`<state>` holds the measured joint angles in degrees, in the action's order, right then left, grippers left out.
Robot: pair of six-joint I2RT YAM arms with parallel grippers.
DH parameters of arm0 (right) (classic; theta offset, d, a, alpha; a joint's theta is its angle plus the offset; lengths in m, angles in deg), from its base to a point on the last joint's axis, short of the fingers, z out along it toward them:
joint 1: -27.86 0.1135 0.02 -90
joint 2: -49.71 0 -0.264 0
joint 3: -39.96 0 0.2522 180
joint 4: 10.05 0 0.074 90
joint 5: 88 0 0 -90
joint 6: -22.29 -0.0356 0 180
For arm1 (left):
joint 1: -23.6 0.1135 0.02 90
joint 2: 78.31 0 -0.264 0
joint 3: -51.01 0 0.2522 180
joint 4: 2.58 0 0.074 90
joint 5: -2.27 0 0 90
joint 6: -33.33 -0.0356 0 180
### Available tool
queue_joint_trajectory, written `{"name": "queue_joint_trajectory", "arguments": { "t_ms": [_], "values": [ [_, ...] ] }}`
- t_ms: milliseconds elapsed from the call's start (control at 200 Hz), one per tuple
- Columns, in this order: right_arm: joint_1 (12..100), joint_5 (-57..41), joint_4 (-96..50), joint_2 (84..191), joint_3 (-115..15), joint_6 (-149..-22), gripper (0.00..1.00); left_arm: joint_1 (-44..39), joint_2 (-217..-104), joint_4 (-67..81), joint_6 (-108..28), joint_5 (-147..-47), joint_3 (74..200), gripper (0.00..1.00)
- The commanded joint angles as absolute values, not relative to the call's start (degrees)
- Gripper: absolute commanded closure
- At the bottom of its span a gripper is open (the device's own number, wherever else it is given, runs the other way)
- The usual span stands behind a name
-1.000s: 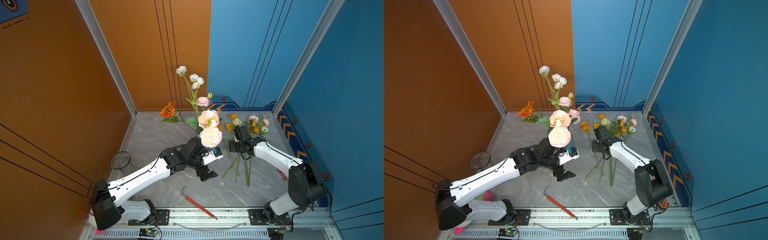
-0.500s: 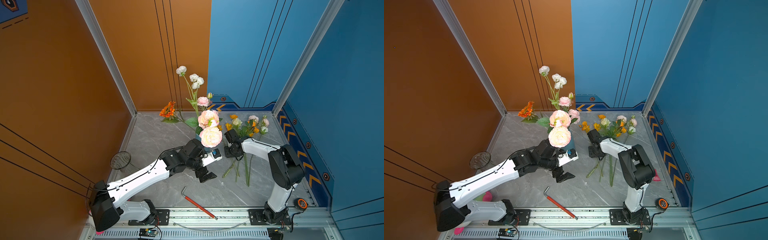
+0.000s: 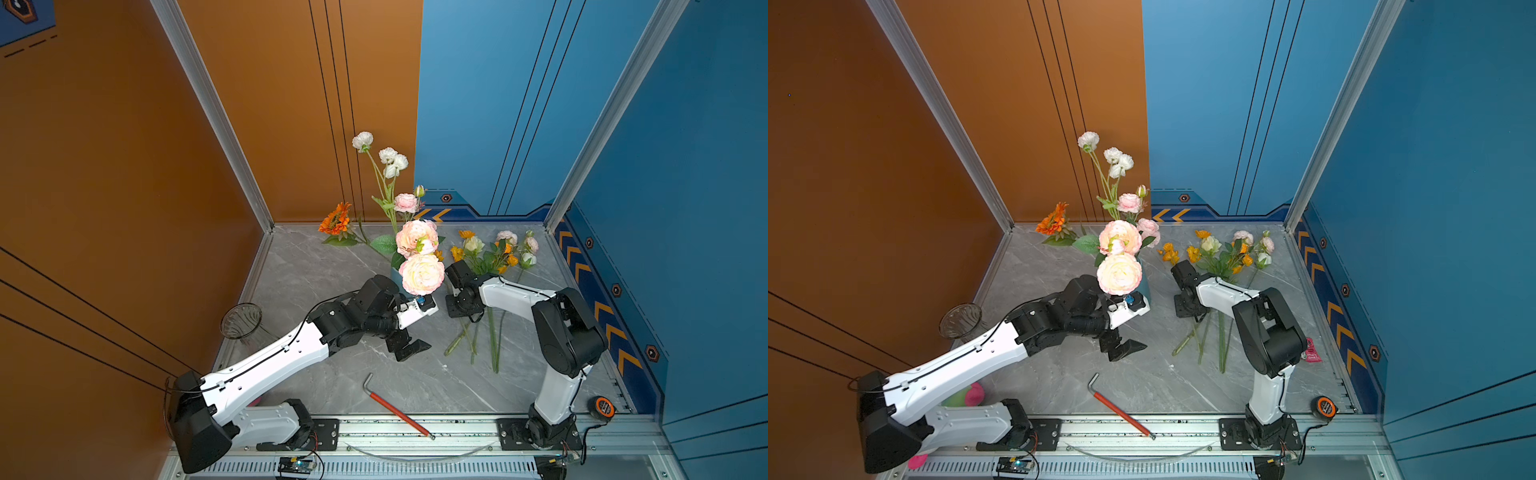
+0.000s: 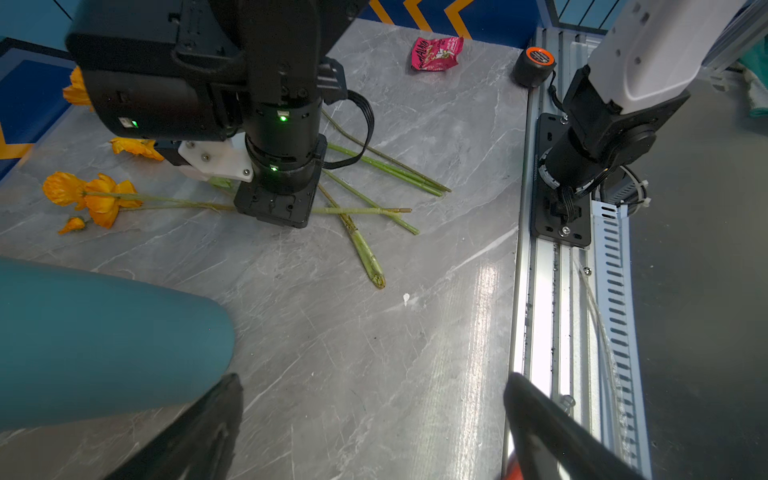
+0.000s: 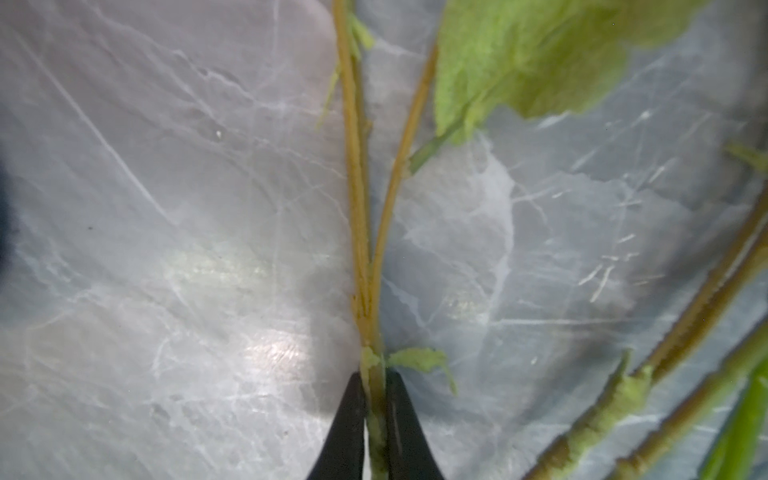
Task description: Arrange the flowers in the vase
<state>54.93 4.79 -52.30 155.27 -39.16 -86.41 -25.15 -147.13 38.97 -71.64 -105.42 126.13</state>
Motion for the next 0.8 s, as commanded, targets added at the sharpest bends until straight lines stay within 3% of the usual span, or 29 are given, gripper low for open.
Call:
{"name": "queue_joint_trajectory", "arguments": {
  "t_ms": [0, 60, 556, 796],
  "values": [
    [55.19, 4.94, -54.74, 156.52, -39.36, -86.08, 0.95, -23.82, -145.46, 37.01, -70.15, -107.76, 125.16, 0.02],
    [55.28, 4.90, -54.79, 156.21, -39.43, -86.01, 1.00, -23.51, -145.04, 36.73, -69.95, -107.84, 124.90, 0.02],
    [55.28, 6.53, -53.39, 147.24, -37.64, -85.53, 1.00, -22.46, -142.34, 35.81, -69.17, -107.42, 124.18, 0.02],
    [54.75, 6.51, -46.04, 132.92, -31.87, -91.22, 1.00, -20.89, -139.59, 35.06, -68.23, -108.25, 124.18, 0.02]
  ]
}}
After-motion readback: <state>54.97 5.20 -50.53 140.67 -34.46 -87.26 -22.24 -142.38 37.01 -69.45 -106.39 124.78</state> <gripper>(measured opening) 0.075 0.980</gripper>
